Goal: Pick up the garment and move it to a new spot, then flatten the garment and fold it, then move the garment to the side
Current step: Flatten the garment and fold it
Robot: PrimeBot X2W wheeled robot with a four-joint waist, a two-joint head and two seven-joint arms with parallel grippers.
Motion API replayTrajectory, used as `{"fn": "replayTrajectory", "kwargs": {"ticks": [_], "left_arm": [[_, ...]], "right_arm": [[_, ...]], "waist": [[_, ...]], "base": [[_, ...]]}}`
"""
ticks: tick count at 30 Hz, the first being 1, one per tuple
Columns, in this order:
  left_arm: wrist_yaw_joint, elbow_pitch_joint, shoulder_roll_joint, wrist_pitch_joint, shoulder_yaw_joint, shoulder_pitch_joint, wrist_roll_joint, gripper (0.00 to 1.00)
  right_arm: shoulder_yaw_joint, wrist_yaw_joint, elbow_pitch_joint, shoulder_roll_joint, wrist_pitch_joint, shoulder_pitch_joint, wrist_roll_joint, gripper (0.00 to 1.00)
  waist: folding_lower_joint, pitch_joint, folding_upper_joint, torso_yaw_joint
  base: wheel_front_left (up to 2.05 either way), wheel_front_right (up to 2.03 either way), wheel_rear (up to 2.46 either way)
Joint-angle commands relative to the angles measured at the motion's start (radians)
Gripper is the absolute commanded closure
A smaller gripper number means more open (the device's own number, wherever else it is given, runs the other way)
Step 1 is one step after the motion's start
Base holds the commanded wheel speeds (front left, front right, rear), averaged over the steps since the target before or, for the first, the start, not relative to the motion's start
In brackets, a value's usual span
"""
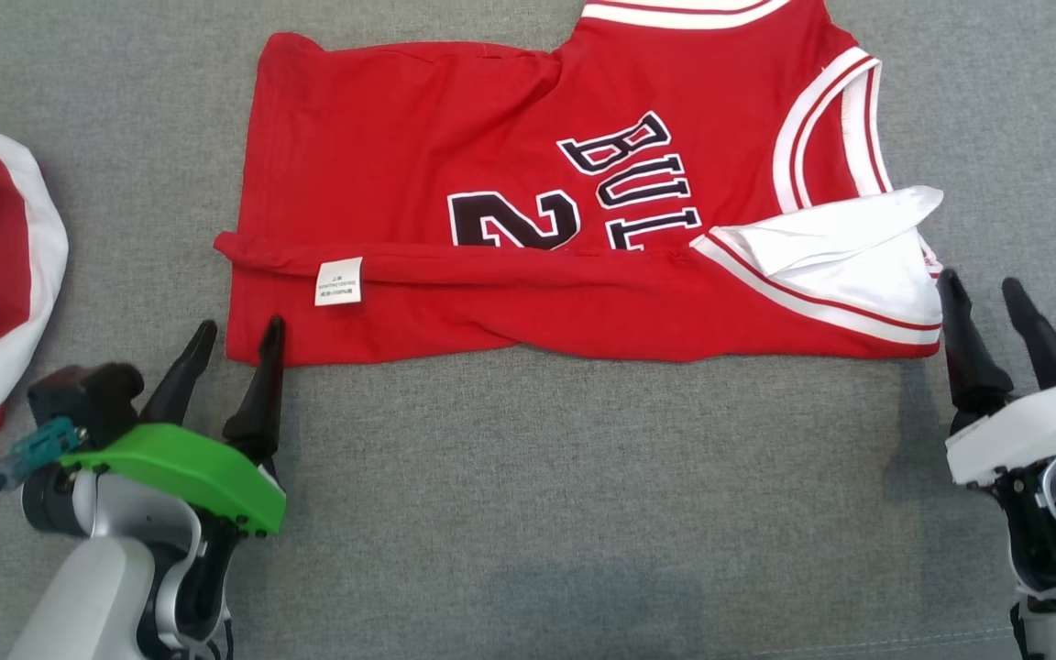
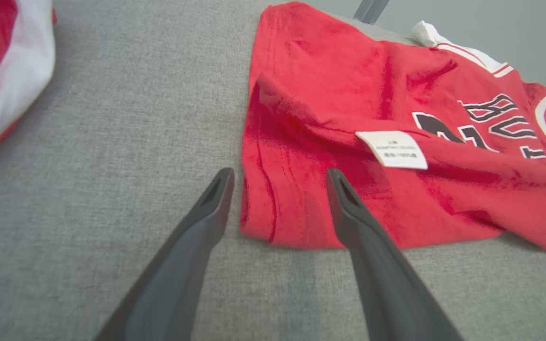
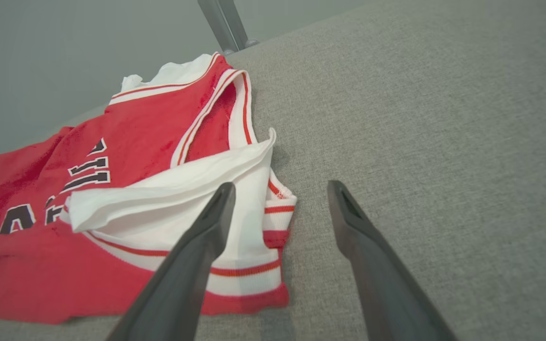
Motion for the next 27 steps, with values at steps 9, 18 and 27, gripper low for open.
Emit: {"fn": "replayTrajectory", "kwargs": {"ticks": [9, 18, 27], "left_arm": [[0.004, -0.035, -0.006, 0.061, 0.024, 0.078, -0.107, 0.00], [-0.023, 0.054, 0.000, 0.128, 0.004, 0.001, -0.135, 0.00], [-0.093, 0.062, -0.025, 0.189, -0.026, 0.027, -0.209, 1.00]], "right_arm": [[0.020, 0.000, 0.024, 0.024, 0.018, 0.045, 0.008, 0.00], [0.053, 0.000, 0.106, 0.021, 0.061, -0.001, 0.034, 0.00], [0.089, 0.000, 0.146, -0.009, 0.185, -0.030, 0.192, 1.00]], "waist": [[0.0000, 0.035, -0.0001, 0.022], [0.0000, 0.044, -0.0001, 0.025], [0.0000, 0.027, -0.0001, 0.023]], "base": [[0.00, 0.00, 0.00], [0.00, 0.00, 0.00], [0.00, 0.00, 0.00]]}}
